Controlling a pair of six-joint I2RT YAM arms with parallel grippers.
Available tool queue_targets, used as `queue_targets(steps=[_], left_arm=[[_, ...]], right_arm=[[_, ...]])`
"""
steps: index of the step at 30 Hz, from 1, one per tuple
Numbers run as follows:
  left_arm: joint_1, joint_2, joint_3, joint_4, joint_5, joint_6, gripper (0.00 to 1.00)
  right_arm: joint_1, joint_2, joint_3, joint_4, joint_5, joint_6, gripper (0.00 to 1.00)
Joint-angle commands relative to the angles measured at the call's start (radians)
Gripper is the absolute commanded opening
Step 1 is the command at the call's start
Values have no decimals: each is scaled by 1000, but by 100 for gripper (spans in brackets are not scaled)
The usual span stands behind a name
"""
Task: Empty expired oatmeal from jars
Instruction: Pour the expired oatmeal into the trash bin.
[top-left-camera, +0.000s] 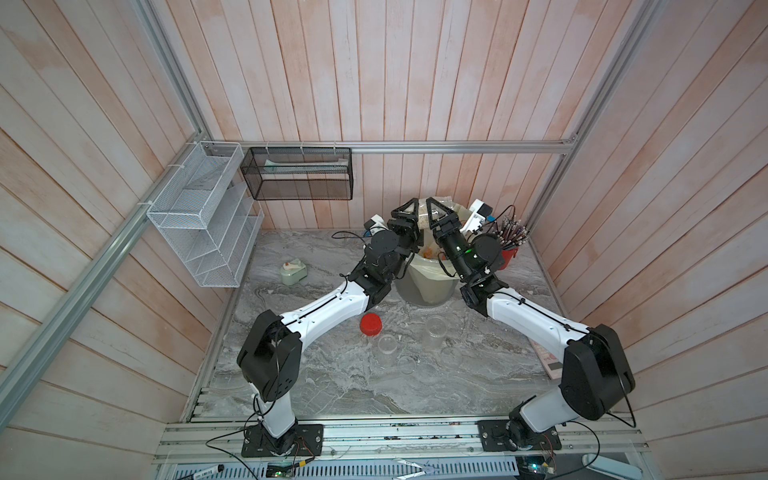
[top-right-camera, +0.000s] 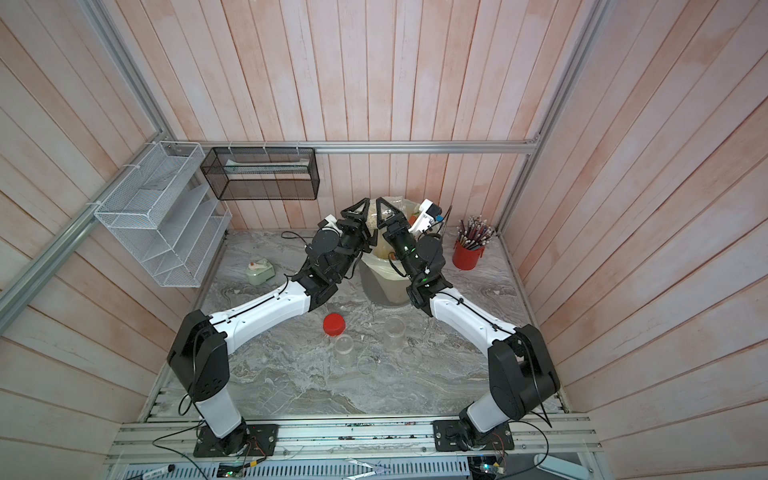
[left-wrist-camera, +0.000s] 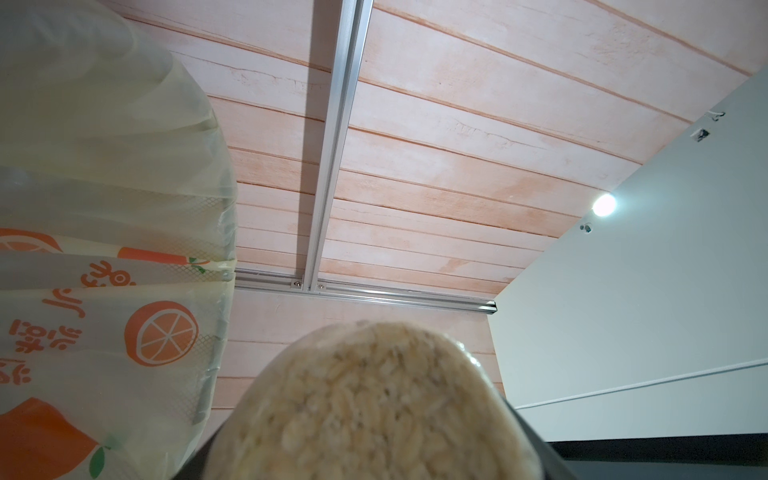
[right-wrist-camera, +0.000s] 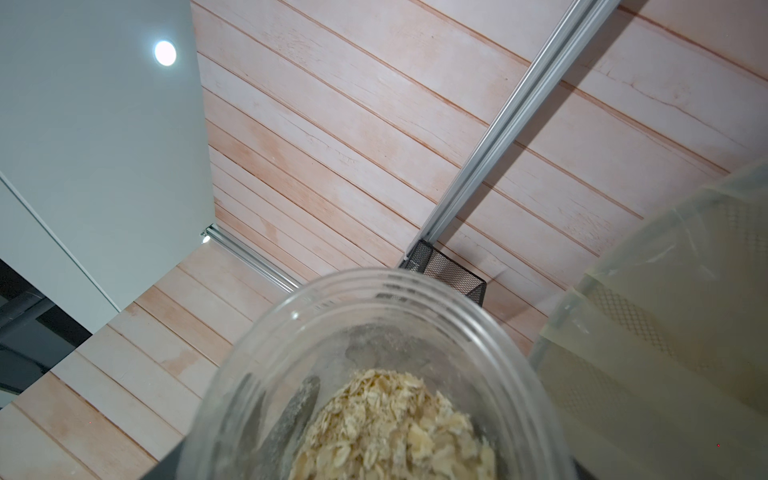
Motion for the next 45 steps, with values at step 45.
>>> queue_targets(steps=[45], left_arm=[[60, 70, 150, -48, 31, 210, 39]], right_arm=[[-191, -236, 116, -765, -370, -153, 79]])
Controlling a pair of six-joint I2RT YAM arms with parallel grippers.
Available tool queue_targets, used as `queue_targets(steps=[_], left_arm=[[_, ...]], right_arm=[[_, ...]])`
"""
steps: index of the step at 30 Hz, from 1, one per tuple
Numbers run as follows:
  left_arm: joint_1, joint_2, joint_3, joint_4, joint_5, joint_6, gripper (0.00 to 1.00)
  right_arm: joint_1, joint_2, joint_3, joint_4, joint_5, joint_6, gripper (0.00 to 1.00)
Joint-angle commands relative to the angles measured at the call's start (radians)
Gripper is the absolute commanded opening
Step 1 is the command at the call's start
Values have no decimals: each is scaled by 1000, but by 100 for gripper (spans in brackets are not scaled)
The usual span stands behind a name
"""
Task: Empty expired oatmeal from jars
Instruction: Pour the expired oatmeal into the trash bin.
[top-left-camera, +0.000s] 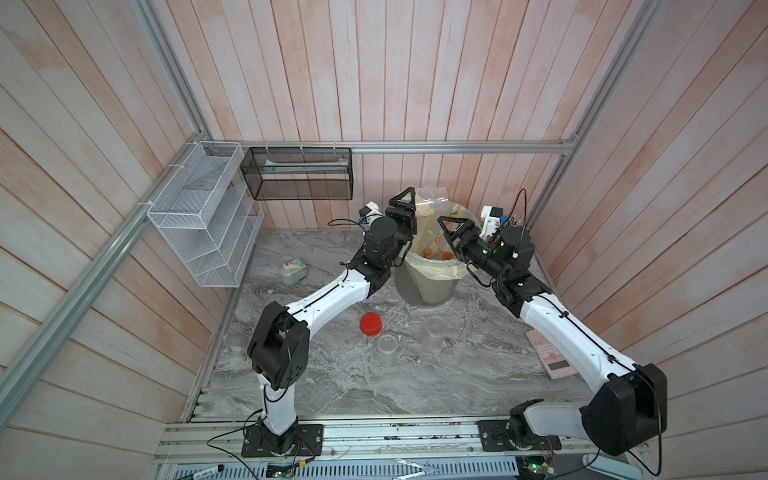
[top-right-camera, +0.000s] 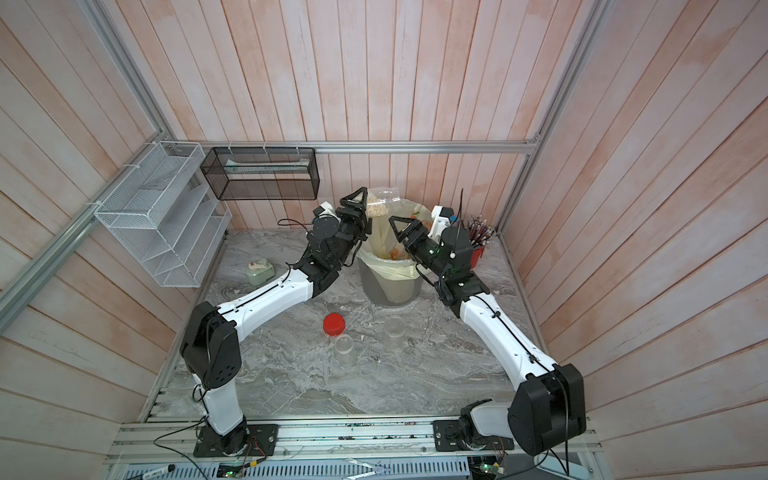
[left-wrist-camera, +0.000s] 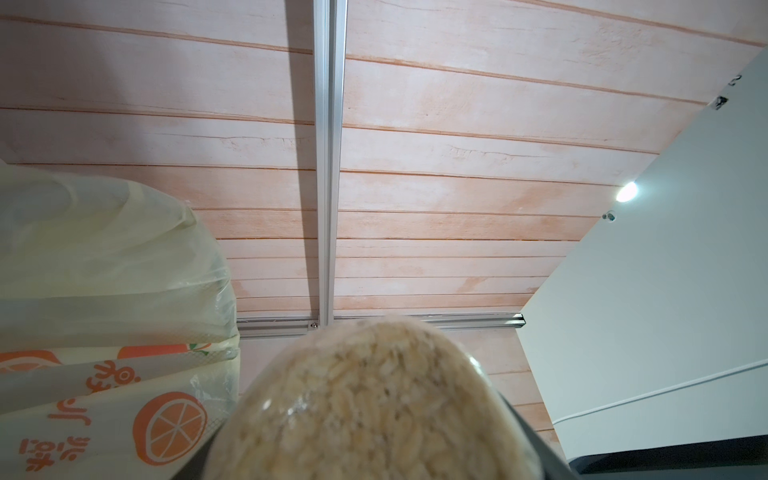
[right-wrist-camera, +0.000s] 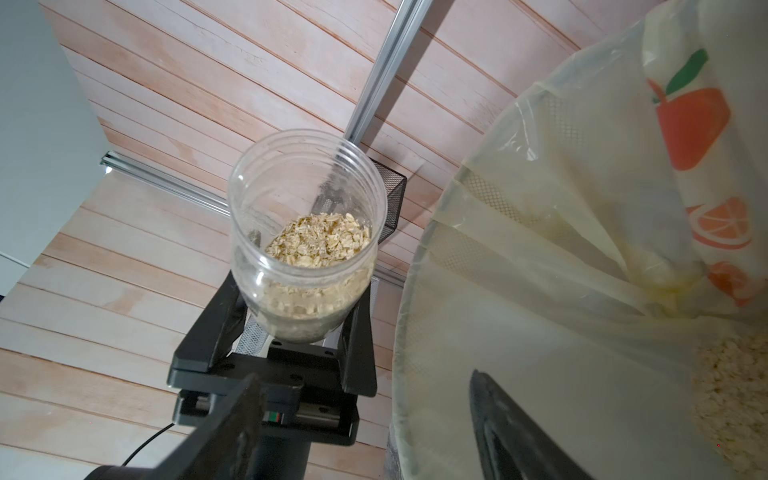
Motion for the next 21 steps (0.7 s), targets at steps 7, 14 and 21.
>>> queue_targets(steps=[7, 14, 21], left_arm=[[13, -24, -15, -2, 51, 109, 38], [12, -46, -55, -16, 73, 220, 38], [13, -51, -80, -17, 71, 297, 37]], right_arm=[[-13, -32, 185, -357, 54, -312, 75], [-17, -49, 156, -383, 115, -428, 69], [-16, -53, 148, -397, 159, -476, 65]])
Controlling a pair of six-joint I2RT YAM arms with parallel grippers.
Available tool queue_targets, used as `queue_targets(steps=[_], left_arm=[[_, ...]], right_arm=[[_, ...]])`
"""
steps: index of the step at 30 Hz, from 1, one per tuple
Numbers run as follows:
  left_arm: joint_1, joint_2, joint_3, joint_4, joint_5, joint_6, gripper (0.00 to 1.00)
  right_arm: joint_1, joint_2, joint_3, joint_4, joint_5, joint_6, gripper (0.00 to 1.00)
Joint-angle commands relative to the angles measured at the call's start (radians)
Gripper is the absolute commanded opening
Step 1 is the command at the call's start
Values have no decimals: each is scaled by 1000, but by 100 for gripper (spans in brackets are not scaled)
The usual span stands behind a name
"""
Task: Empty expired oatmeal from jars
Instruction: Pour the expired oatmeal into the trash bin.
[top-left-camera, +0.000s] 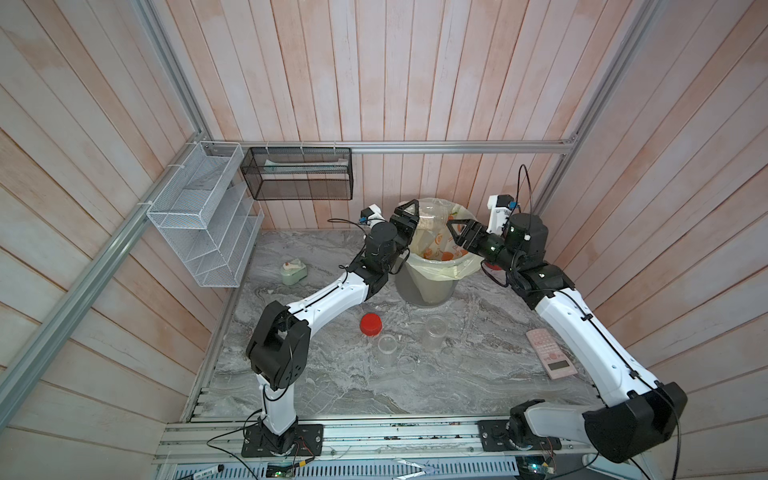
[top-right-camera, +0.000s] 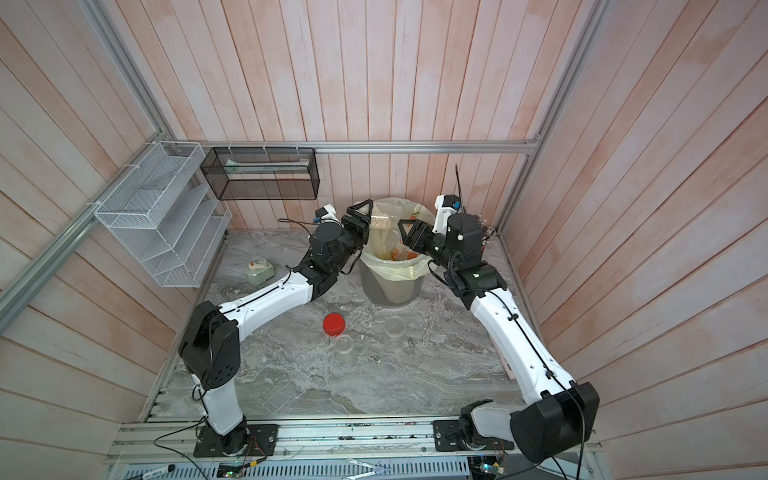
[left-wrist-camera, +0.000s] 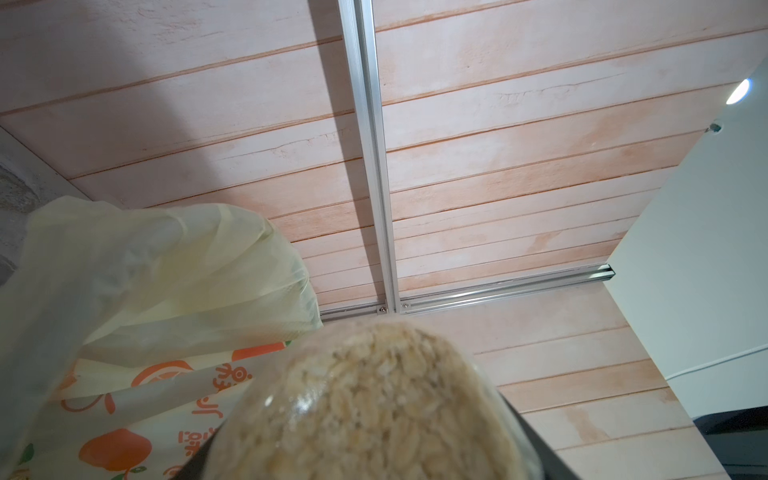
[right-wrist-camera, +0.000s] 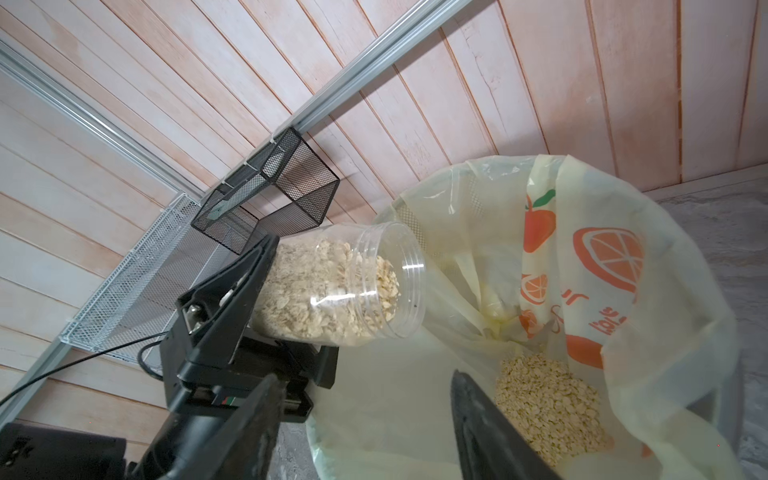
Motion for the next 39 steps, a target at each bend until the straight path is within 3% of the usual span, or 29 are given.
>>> queue_targets(steps=[1, 13, 28, 39], left_arm=[[4, -44, -10, 10, 16, 85, 37], [2, -45, 45, -80, 37, 226, 36], [-40, 13, 262, -294, 58, 563, 35], [-37, 30, 322, -414, 45, 737, 35]], right_arm=[[-3, -24, -23, -22, 48, -47, 65], [-14, -71, -39, 23, 91, -35, 66], [-96, -184, -105, 24, 76, -54, 67], [-161, -263, -176, 32, 34, -56, 68]])
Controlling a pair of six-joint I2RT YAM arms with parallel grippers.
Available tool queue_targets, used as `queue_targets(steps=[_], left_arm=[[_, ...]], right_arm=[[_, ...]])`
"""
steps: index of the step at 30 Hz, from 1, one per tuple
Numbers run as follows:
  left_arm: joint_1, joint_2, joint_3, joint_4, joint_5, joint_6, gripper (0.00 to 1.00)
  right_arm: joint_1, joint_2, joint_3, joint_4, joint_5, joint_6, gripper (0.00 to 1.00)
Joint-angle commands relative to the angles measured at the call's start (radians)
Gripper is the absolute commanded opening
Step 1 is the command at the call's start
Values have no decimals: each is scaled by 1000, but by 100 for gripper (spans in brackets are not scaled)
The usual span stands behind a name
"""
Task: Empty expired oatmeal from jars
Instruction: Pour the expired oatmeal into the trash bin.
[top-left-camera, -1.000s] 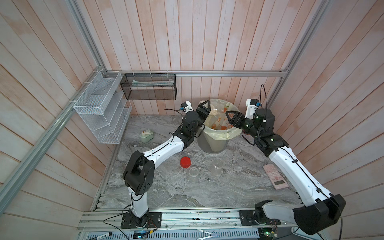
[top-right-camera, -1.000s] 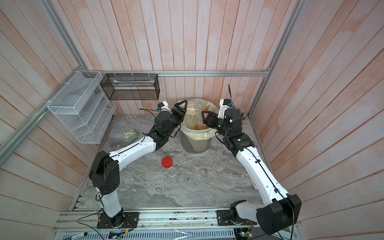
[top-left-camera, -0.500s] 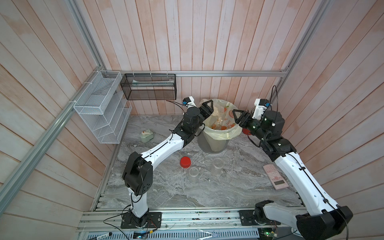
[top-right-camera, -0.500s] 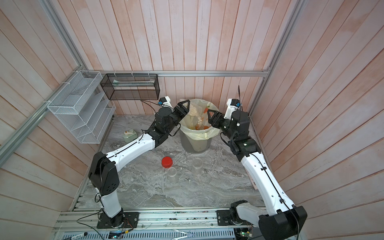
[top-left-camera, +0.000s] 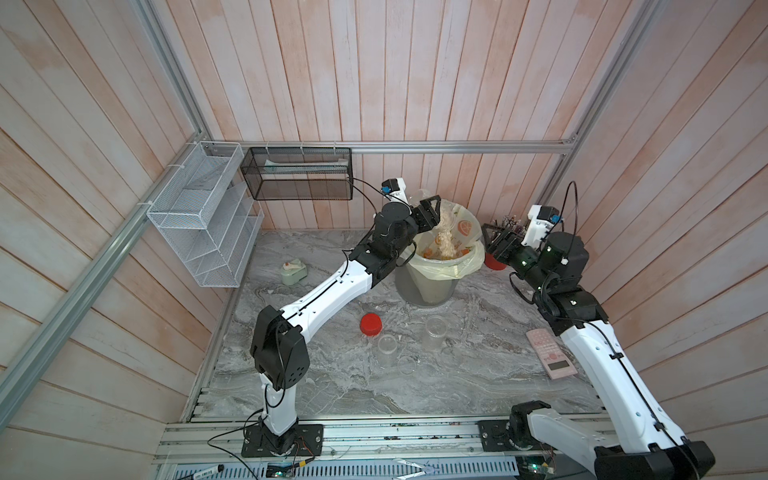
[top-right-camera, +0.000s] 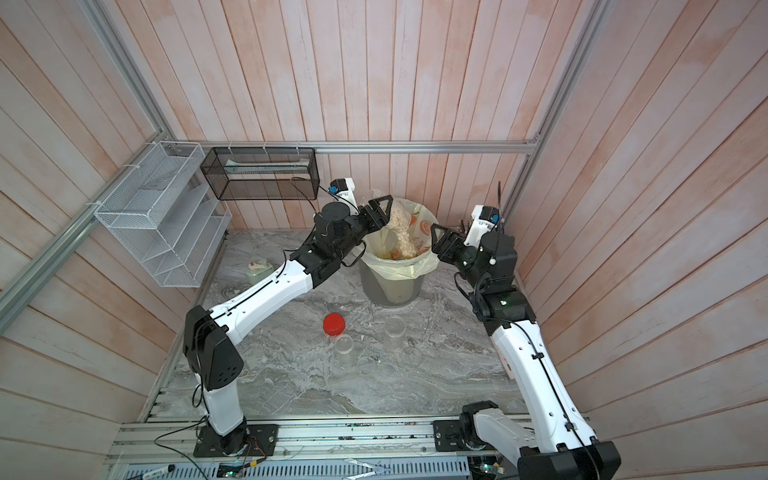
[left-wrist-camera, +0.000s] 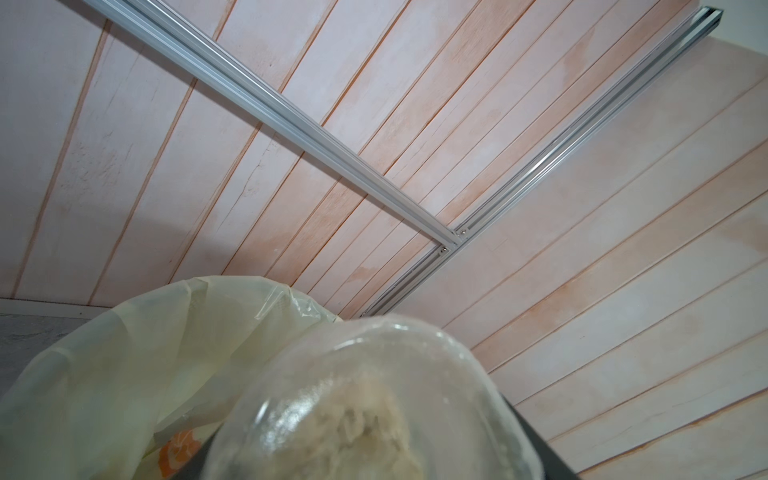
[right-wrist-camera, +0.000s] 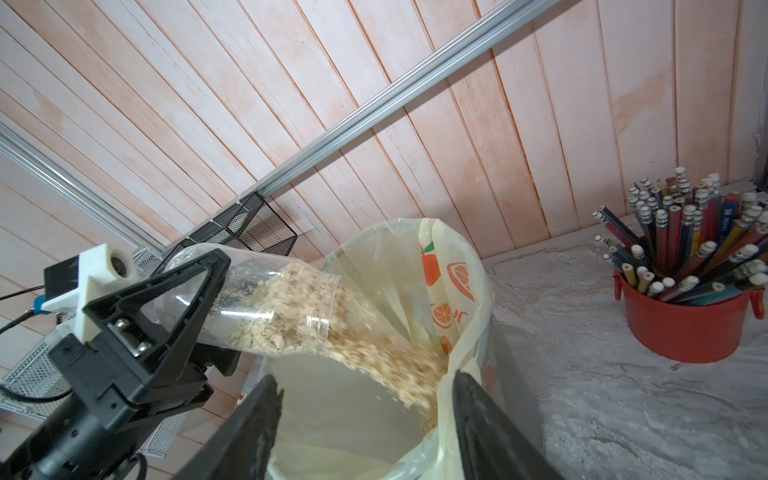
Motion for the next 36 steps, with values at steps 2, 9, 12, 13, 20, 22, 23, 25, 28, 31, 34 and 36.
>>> queue_targets(steps=[2, 9, 12, 13, 20, 22, 23, 25, 28, 31, 34, 36], left_arm=[[15, 9, 33, -45, -11, 106, 35], [21, 37, 123, -162, 12, 300, 34], [21, 58, 174, -230, 29, 373, 34], [22, 68, 197, -257, 37, 393, 34], [26, 145, 366, -445, 89, 549, 32], [32, 160, 415, -496, 106, 581, 32], [35, 163, 434, -515, 116, 597, 32], [38, 168, 466, -553, 97, 620, 31], [22, 164, 470, -571, 98, 652, 31], [7, 181, 484, -610, 101, 692, 32], [11, 175, 489, -631, 79, 688, 32], [-2, 177, 514, -673, 55, 742, 34]], right_arm=[[-19, -34, -24, 16, -32, -20, 68], [-30, -38, -32, 8, -50, -55, 68], [-32, -30, -30, 3, -70, -71, 69], [-32, -26, -29, 1, -76, -75, 68], [-32, 4, 2, -41, -144, -135, 71], [-32, 6, 7, -52, -162, -153, 72], [-32, 7, 11, -57, -165, -156, 72], [-32, 7, 5, -59, -166, -162, 72], [-32, 12, -13, -47, -167, -158, 72], [-32, 13, -37, -13, -171, -145, 72], [-31, 9, -54, 9, -188, -133, 72], [-32, 6, -63, 19, -192, -136, 72]])
